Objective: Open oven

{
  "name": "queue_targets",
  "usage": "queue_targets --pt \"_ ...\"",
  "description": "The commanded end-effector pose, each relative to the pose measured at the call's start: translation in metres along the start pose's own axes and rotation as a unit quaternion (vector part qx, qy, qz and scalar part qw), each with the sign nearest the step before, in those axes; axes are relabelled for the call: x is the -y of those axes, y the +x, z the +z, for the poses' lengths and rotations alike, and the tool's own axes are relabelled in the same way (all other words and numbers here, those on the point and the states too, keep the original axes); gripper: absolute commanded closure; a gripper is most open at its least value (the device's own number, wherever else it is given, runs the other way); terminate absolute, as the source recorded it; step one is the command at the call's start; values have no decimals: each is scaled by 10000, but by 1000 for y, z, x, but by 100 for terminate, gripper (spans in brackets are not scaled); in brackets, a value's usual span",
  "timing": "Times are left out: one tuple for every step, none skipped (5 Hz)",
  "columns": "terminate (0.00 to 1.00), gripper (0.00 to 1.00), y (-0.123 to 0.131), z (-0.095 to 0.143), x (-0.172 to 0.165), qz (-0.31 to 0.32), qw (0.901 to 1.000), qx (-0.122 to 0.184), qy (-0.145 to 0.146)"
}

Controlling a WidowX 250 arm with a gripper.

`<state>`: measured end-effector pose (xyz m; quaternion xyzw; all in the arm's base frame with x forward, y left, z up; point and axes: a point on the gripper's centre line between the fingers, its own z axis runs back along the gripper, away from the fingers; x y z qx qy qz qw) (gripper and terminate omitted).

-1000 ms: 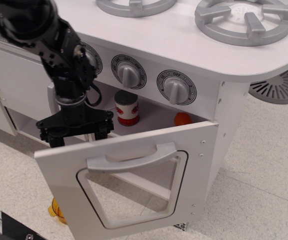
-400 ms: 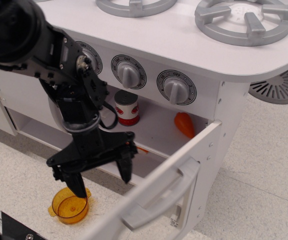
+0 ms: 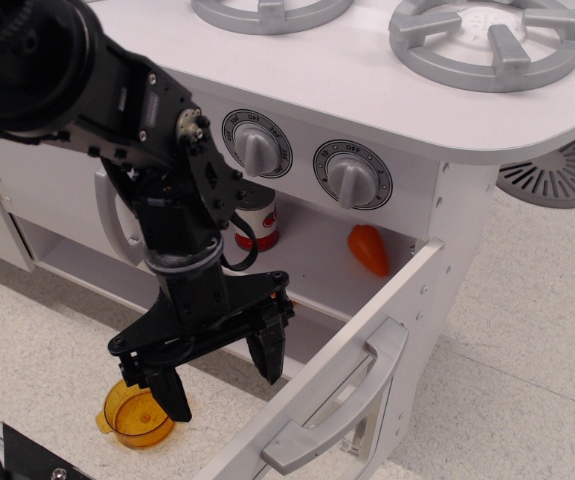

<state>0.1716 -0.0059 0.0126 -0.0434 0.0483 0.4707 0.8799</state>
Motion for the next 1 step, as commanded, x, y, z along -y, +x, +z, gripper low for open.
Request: queue_targets --pt "100 0 6 12 10 -21 9999 105 -133"
